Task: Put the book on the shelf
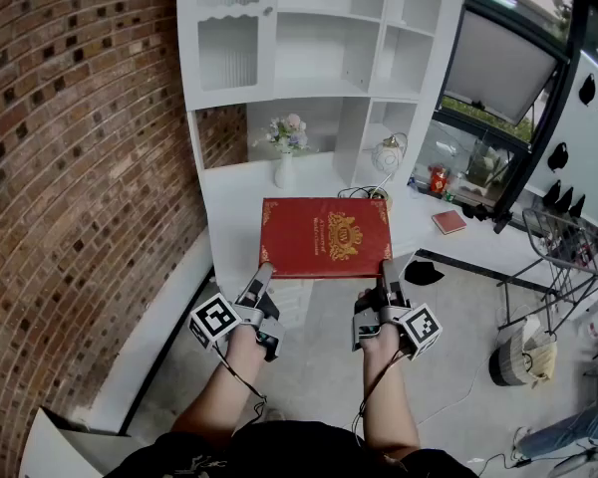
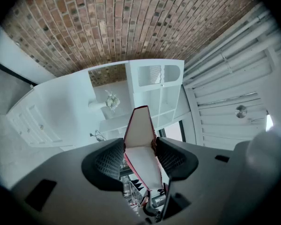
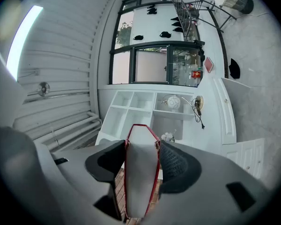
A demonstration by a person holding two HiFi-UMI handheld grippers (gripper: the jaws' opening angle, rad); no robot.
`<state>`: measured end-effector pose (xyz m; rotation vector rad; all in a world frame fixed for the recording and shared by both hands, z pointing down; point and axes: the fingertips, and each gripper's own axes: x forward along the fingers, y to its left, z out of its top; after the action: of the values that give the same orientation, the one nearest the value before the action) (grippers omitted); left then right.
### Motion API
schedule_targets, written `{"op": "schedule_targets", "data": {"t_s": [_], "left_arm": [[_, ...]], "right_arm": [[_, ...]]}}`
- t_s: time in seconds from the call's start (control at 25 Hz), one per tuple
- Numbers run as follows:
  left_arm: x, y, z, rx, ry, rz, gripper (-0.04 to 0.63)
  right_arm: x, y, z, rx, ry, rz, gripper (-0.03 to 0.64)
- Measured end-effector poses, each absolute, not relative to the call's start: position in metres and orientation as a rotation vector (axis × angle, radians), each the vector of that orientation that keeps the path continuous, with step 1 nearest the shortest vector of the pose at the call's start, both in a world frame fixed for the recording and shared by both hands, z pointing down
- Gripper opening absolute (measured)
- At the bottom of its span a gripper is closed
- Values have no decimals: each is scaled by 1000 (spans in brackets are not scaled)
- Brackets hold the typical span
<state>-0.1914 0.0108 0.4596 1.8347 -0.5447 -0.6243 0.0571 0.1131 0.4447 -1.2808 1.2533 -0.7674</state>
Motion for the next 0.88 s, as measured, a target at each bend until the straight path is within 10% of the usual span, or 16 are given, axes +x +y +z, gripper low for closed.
{"op": "schedule_targets", "data": {"t_s": [0.88], "left_arm": [[-225, -36, 467, 1830, -517, -607, 233]], "right_arm": [[20, 75, 453, -1325, 1234, -746, 244]]}}
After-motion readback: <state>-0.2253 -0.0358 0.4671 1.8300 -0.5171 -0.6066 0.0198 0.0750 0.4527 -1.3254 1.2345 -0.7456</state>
